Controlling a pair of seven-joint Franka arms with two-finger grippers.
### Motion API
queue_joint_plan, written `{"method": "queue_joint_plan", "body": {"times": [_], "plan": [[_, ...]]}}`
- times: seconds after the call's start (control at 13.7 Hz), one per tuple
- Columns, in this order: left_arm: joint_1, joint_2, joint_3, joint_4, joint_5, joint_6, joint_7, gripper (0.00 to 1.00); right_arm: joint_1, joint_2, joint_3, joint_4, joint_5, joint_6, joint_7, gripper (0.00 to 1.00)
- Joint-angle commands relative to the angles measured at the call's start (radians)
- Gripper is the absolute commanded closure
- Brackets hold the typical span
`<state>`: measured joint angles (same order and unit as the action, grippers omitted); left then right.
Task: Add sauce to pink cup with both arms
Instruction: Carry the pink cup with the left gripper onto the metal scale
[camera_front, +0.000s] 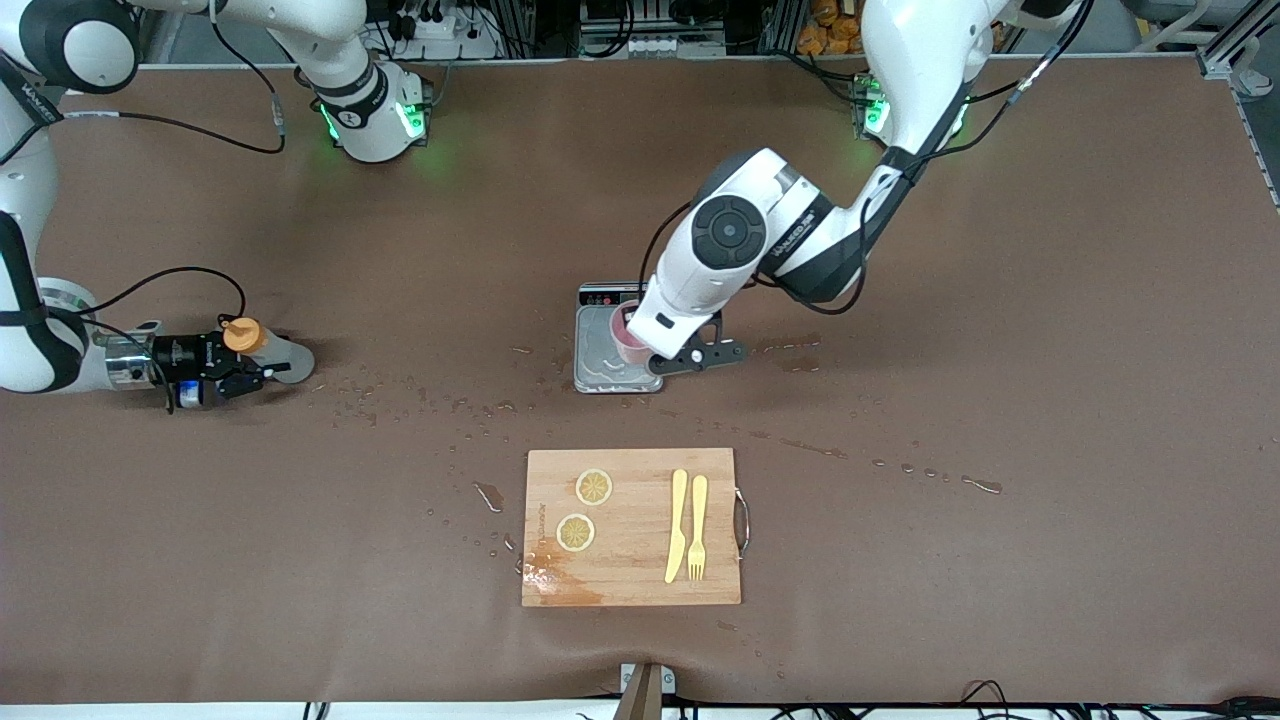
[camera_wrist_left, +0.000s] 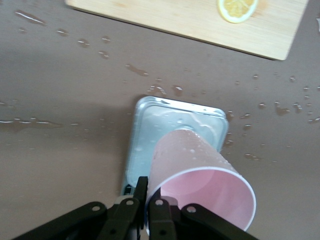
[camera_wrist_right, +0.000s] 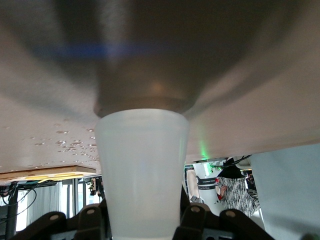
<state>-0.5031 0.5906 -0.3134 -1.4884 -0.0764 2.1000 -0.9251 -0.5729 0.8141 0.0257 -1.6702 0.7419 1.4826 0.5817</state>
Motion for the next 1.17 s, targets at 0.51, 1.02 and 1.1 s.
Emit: {"method": "queue_joint_plan", "body": {"times": [0.51, 1.02, 1.1], "plan": [[-0.106, 0.123, 0.017, 0.045, 0.076, 0.043, -0.034, 1.0, 0.152, -0.237, -0.009, 0.018, -0.102, -0.008, 0.312, 0.52], [-0.101, 0.14, 0.05, 0.048, 0.082, 0.043, -0.043, 0.0, 0.231, -0.326, -0.007, 0.021, -0.157, 0.012, 0.457, 0.52], [-0.097, 0.132, 0.05, 0.048, 0.083, 0.043, -0.043, 0.0, 0.244, -0.337, -0.006, 0.027, -0.168, 0.018, 0.484, 0.52]]}}
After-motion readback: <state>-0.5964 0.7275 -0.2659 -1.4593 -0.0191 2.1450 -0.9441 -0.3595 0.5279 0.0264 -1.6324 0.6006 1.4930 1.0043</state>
